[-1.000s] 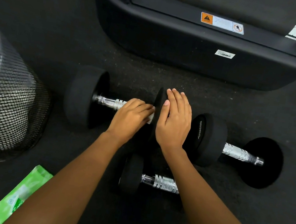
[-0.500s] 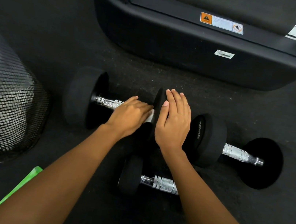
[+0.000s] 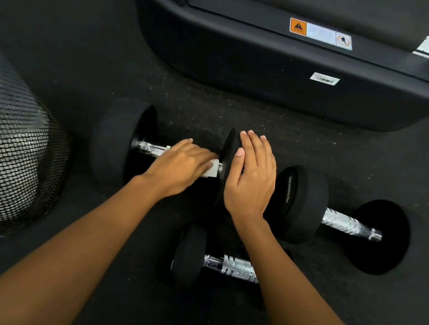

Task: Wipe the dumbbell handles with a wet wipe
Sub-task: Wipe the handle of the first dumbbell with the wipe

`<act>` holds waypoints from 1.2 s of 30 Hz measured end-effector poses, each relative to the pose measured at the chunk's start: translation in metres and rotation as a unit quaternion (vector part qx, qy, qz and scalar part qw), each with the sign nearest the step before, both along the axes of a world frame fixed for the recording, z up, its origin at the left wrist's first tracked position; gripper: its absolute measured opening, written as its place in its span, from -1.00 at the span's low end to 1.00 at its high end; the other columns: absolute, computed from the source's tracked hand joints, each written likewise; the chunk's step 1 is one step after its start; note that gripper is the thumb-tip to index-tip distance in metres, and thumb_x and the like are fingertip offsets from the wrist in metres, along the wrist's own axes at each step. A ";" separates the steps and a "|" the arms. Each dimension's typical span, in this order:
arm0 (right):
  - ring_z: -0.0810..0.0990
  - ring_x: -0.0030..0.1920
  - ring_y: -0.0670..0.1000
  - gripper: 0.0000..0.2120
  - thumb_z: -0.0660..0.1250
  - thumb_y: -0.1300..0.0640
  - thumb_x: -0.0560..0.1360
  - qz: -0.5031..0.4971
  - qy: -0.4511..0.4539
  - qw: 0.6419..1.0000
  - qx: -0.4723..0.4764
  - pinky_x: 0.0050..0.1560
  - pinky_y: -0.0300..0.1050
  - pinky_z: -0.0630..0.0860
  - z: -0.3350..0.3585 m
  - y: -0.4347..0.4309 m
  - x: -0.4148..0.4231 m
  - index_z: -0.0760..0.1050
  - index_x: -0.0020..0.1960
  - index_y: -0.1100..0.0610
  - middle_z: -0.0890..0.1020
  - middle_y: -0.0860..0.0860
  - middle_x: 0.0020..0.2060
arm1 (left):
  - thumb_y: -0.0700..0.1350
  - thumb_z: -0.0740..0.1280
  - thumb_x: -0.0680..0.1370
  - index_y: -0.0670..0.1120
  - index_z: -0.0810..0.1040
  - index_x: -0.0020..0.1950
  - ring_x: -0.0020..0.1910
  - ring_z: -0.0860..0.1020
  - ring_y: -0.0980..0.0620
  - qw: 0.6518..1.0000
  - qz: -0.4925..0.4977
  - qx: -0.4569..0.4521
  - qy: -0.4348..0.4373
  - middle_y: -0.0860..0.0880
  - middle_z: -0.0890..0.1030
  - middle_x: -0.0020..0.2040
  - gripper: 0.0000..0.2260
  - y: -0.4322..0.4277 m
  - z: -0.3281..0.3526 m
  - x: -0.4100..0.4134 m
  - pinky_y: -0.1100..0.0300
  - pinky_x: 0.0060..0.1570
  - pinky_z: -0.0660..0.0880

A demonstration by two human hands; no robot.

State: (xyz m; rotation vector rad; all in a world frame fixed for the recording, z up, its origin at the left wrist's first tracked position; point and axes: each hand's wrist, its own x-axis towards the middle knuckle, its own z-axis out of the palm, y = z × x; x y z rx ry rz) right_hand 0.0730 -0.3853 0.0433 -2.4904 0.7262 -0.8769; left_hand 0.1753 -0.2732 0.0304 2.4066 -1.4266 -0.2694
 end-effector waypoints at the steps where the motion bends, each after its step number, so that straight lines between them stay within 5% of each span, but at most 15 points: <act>1: 0.35 0.38 0.08 -0.60 0.01 0.09 0.59 0.000 0.000 1.000 0.001 0.35 0.05 0.31 0.000 0.000 0.000 0.46 0.30 0.20 0.52 0.07 0.27 | -0.03 0.12 0.62 -0.09 0.46 0.30 0.22 0.46 -0.01 1.000 0.003 -0.004 -0.010 -0.03 0.56 0.21 -0.69 0.005 0.000 0.002 0.11 0.39 0.12; 7: 0.35 0.38 0.08 -0.60 0.01 0.08 0.59 0.000 -0.001 1.000 0.004 0.35 0.05 0.31 0.000 0.000 0.001 0.46 0.29 0.19 0.52 0.07 0.27 | -0.03 0.11 0.63 -0.15 0.55 0.14 0.07 0.50 -0.10 0.994 0.105 0.010 -0.008 -0.12 0.62 0.03 -0.70 0.001 -0.005 0.000 0.09 0.26 0.24; 11: 0.36 0.37 0.08 -0.60 0.02 0.09 0.59 -0.001 0.001 1.000 -0.001 0.34 0.07 0.32 0.000 -0.001 0.001 0.46 0.29 0.20 0.53 0.07 0.26 | -0.11 0.16 0.61 -0.16 0.53 0.16 0.05 0.50 -0.14 0.998 0.058 0.028 -0.014 -0.14 0.61 0.04 -0.78 -0.012 -0.004 -0.006 0.04 0.21 0.31; 15: 0.38 0.36 0.09 -0.61 0.02 0.09 0.59 0.004 -0.004 1.000 -0.010 0.34 0.09 0.31 -0.001 -0.001 0.001 0.47 0.29 0.21 0.53 0.08 0.25 | 0.00 0.12 0.61 -0.09 0.48 0.26 0.19 0.47 -0.03 1.000 0.008 0.008 0.006 -0.04 0.57 0.17 -0.69 -0.001 -0.005 0.002 0.11 0.35 0.17; 24: 0.36 0.37 0.10 -0.61 0.03 0.10 0.59 0.007 -0.002 1.000 0.003 0.36 0.04 0.31 0.001 -0.001 0.001 0.46 0.29 0.22 0.53 0.09 0.25 | 0.02 0.05 0.63 -0.15 0.53 0.15 0.08 0.50 -0.11 0.995 0.088 0.049 0.027 -0.14 0.59 0.06 -0.64 -0.013 -0.006 0.002 0.11 0.18 0.28; 30: 0.35 0.38 0.09 -0.61 0.03 0.09 0.59 0.006 -0.002 1.000 0.007 0.37 0.01 0.29 0.001 0.000 0.000 0.46 0.29 0.22 0.52 0.09 0.26 | 0.01 0.12 0.62 -0.08 0.46 0.28 0.21 0.46 0.00 1.000 -0.007 0.011 0.027 -0.04 0.55 0.19 -0.68 -0.001 -0.001 0.003 0.15 0.32 0.18; 36: 0.36 0.37 0.09 -0.61 0.03 0.09 0.59 0.006 -0.003 1.000 0.008 0.37 0.01 0.30 0.002 -0.001 0.001 0.46 0.29 0.22 0.53 0.09 0.25 | 0.03 0.09 0.62 -0.14 0.52 0.20 0.12 0.49 -0.08 0.996 0.083 0.034 0.024 -0.12 0.59 0.10 -0.65 0.003 -0.003 0.008 0.14 0.24 0.23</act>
